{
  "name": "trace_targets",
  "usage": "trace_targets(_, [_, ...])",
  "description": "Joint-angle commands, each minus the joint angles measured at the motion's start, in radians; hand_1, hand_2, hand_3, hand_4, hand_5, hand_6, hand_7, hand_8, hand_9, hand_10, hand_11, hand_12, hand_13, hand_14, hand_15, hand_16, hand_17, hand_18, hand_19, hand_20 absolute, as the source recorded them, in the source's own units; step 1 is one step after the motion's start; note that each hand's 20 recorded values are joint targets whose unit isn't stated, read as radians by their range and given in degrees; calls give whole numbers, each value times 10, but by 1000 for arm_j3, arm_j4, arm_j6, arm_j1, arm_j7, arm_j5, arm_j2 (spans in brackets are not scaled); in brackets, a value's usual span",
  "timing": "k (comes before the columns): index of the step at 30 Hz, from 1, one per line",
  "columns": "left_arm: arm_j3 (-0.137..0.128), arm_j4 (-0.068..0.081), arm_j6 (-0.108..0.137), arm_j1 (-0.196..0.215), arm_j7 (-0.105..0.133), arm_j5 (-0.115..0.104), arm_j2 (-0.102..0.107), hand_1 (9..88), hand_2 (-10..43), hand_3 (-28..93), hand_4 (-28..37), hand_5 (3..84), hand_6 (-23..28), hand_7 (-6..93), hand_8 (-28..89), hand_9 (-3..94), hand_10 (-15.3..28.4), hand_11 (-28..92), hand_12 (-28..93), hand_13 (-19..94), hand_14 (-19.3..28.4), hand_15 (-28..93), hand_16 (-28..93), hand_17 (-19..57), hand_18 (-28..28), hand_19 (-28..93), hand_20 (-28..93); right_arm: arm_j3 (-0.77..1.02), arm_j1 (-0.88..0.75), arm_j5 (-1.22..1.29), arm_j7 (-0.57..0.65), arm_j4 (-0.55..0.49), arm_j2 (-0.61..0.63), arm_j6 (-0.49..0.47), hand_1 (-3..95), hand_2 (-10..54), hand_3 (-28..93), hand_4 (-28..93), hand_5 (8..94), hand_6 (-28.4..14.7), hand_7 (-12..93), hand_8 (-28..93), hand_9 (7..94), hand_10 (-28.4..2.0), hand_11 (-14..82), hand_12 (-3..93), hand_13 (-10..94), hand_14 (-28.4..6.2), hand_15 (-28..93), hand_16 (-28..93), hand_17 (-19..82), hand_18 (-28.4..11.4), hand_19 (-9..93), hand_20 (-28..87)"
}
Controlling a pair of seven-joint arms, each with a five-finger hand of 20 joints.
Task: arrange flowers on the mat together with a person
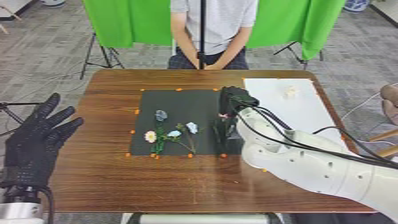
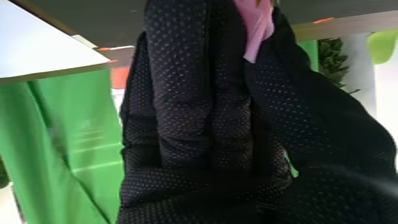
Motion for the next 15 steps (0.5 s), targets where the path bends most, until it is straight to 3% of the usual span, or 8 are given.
trace_targets(1, [5, 8, 0, 24, 22, -11, 8, 207, 74, 754, -267, 306, 45, 97, -84, 303, 149, 176, 117, 216, 226, 459, -59, -93, 178, 382, 174, 5, 14, -14, -7, -6, -12, -38, 578, -95, 662, -283, 802, 41, 174, -18, 924, -62, 82, 354, 820, -20, 371, 326, 309, -110, 682, 64])
trace_targets(4, [2, 8, -3, 24, 12, -8, 1, 206, 74, 754, -266, 306, 46, 97, -84, 303, 149, 176, 117, 217, 226, 460, -60, -93, 178, 382, 174, 16, 4, -25, -9, -10, -12, -69, 564, -95, 662, -283, 781, 41, 170, -25, 908, -67, 88, 356, 800, -30, 407, 311, 291, -121, 692, 74])
trace_targets(15, [7, 10, 2, 24, 19, -13, 8, 207, 75, 755, -265, 306, 46, 97, -84, 303, 151, 177, 117, 216, 226, 461, -62, -92, 178, 383, 174, 33, -8, -21, -19, -29, -7, -115, 498, -95, 686, -283, 694, 40, 163, -66, 835, -86, 165, 308, 744, -54, 482, 245, 245, -144, 695, 93])
